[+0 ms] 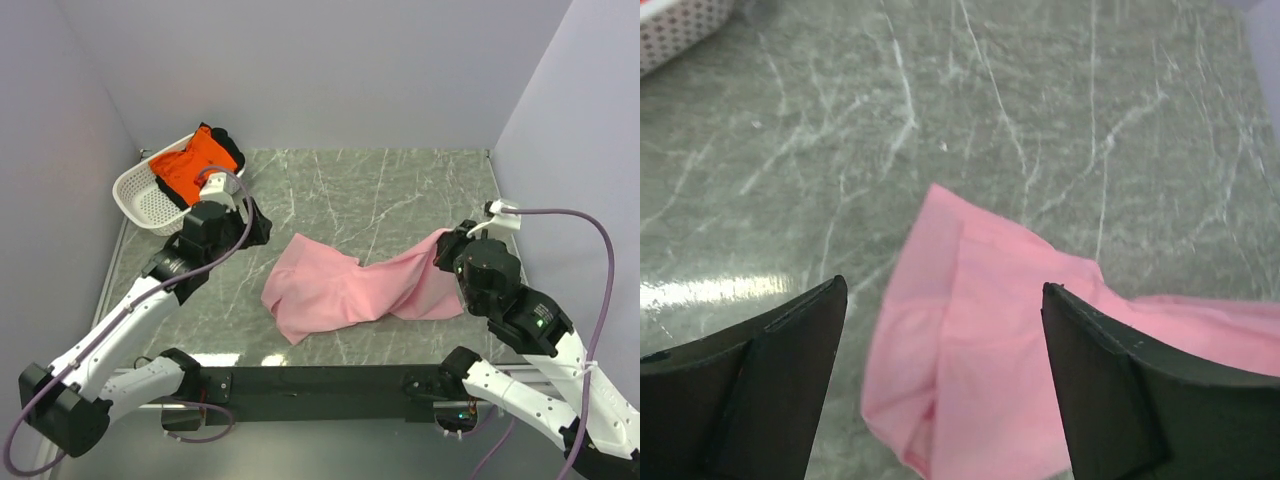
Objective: Fold and stack the t-shirts
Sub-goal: Flatten the tshirt out
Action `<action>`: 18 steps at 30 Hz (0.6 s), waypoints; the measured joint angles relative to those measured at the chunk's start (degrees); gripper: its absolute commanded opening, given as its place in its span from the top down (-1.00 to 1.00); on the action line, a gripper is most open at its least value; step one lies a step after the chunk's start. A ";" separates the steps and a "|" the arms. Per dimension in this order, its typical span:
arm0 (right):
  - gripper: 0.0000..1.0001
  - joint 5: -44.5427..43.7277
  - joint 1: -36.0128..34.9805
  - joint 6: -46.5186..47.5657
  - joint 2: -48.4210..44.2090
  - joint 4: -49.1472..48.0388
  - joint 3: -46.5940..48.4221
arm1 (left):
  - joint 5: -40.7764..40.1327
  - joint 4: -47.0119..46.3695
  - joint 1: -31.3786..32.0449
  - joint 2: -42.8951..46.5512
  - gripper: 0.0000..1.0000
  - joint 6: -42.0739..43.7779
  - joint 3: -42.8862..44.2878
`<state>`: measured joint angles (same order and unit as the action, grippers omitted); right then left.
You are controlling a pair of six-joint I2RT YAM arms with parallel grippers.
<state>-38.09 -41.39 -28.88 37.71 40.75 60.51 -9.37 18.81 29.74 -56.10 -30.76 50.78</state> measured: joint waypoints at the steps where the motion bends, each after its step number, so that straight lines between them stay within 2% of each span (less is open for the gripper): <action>1: 1.00 -0.24 0.04 -0.31 -0.28 0.07 -0.81 | -1.05 -1.07 -0.31 -1.11 -0.68 -0.11 0.22; 8: 1.00 -0.46 0.15 -1.88 -1.75 -0.15 -4.37 | -2.34 -8.24 -0.90 -16.55 -0.61 0.04 1.70; 18: 1.00 1.55 0.20 -2.80 -2.29 -1.95 -8.44 | 4.72 -14.95 -0.44 -34.73 -0.34 3.13 10.40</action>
<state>-36.53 -41.19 -31.68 35.42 38.81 52.07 -4.64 3.86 29.30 -90.83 -27.64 61.19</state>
